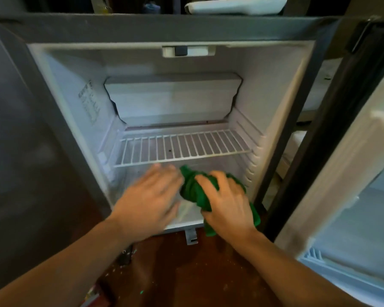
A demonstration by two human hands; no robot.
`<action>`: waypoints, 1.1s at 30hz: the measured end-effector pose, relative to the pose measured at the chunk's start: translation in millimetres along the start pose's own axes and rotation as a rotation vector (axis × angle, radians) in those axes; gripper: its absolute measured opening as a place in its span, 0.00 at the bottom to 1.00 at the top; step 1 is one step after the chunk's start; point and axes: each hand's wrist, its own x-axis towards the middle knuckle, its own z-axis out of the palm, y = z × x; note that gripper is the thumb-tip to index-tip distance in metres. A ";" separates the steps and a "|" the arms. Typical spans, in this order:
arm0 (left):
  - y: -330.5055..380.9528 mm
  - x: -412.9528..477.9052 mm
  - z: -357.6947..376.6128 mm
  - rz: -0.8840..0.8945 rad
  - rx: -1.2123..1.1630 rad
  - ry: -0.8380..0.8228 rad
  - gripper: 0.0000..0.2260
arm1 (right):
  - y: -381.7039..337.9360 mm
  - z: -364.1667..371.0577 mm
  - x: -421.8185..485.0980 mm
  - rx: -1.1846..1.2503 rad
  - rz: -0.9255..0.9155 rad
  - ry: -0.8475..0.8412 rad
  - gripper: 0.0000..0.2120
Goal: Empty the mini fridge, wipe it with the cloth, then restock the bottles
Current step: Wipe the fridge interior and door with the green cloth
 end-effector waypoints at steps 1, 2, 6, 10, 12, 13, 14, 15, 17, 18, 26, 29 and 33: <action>6.5 -4.2 7.0 0.078 0.013 -0.018 0.19 | 1.0 10.3 -2.2 0.016 0.031 -0.083 0.35; 11.1 -4.8 8.1 0.059 0.000 -0.138 0.16 | 1.8 18.8 -2.1 0.047 0.095 -0.166 0.34; -13.7 7.5 34.0 -0.492 -0.219 -0.581 0.22 | 10.9 45.8 15.8 0.140 0.207 -0.342 0.32; -34.1 9.4 75.9 -0.484 -0.252 -0.835 0.35 | 8.1 71.4 41.1 0.069 0.074 -0.409 0.32; -32.0 9.6 88.2 -0.436 -0.257 -0.965 0.38 | -4.7 86.2 48.8 -0.034 -0.027 -0.403 0.29; -31.8 10.5 91.5 -0.416 -0.265 -1.012 0.40 | -10.5 94.6 52.5 -0.084 -0.055 -0.384 0.28; -32.2 12.2 91.4 -0.394 -0.268 -1.043 0.40 | -14.2 101.0 56.2 -0.118 -0.054 -0.363 0.27; -33.4 15.1 89.6 -0.370 -0.257 -1.055 0.40 | -15.6 106.0 61.6 -0.137 -0.037 -0.348 0.26; -37.3 18.0 84.9 -0.342 -0.216 -1.062 0.38 | -18.9 112.4 74.3 -0.156 -0.017 -0.340 0.25; -38.4 19.8 82.9 -0.330 -0.198 -1.067 0.38 | -21.1 115.0 81.9 -0.167 -0.001 -0.343 0.25; -43.1 21.1 90.6 -0.258 -0.172 -1.121 0.40 | -38.1 146.1 148.1 -0.198 0.208 -0.312 0.22; -41.4 18.5 92.7 -0.267 -0.190 -1.104 0.40 | -34.7 151.5 151.8 -0.175 0.229 -0.265 0.24; -41.8 17.5 90.7 -0.287 -0.221 -1.089 0.40 | -23.9 136.4 146.6 -0.113 0.119 -0.362 0.27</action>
